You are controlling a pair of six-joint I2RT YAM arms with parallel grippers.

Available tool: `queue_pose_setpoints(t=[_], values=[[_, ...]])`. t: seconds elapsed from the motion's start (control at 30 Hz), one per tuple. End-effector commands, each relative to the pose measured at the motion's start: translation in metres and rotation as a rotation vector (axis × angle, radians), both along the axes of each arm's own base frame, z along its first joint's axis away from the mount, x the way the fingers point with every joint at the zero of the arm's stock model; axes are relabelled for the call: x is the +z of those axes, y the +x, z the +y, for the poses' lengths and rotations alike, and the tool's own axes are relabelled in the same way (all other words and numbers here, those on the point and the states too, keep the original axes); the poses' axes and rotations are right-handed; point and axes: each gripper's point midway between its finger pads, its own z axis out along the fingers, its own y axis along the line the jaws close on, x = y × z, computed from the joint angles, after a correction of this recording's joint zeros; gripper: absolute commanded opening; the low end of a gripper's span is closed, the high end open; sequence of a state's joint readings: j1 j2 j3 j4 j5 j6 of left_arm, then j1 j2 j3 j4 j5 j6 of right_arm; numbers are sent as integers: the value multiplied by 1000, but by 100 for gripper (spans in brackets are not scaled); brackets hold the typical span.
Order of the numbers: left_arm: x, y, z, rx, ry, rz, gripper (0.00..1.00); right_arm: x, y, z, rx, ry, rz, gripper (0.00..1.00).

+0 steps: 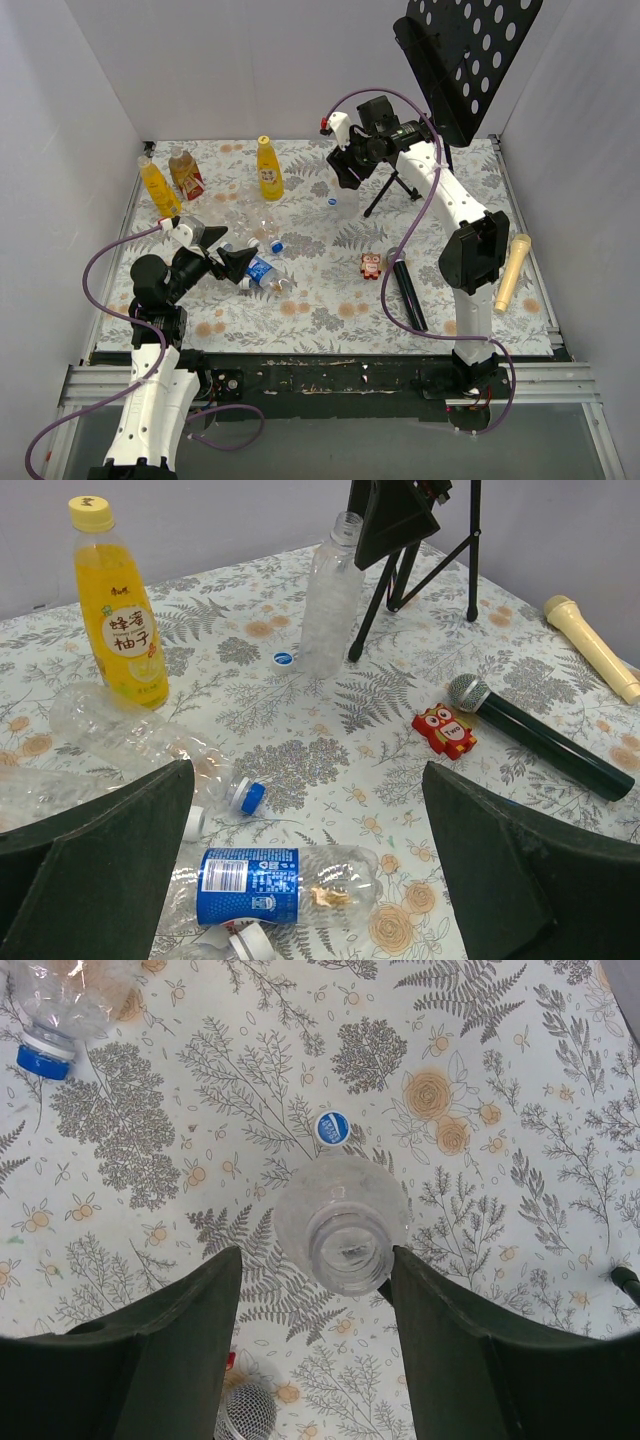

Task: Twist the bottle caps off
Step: Place the plastic bottle at the center of the board.

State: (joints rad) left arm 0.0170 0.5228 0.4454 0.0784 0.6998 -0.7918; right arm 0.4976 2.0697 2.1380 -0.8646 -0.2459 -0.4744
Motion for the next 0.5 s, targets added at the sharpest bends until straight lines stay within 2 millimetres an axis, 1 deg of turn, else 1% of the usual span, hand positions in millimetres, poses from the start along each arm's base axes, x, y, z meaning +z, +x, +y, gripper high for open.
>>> queue_pose_setpoints(t=[0.0,0.13,0.23,0.33,0.47], values=[[4,-1,-1,-13,9,-12,98,31,9,-2,-22,35,-80,69],[4,-1,-1,-13,8,-11,98,38,12,-2,-30,35,-101,72],[4,-1,-2,-15,8,-13,98,44,13,-5,-41,34,-119,78],[4,-1,-2,-15,8,-13,98,49,14,-6,-50,32,-136,79],[5,-2,-2,-16,7,-15,98,58,16,-9,-62,35,-160,83]])
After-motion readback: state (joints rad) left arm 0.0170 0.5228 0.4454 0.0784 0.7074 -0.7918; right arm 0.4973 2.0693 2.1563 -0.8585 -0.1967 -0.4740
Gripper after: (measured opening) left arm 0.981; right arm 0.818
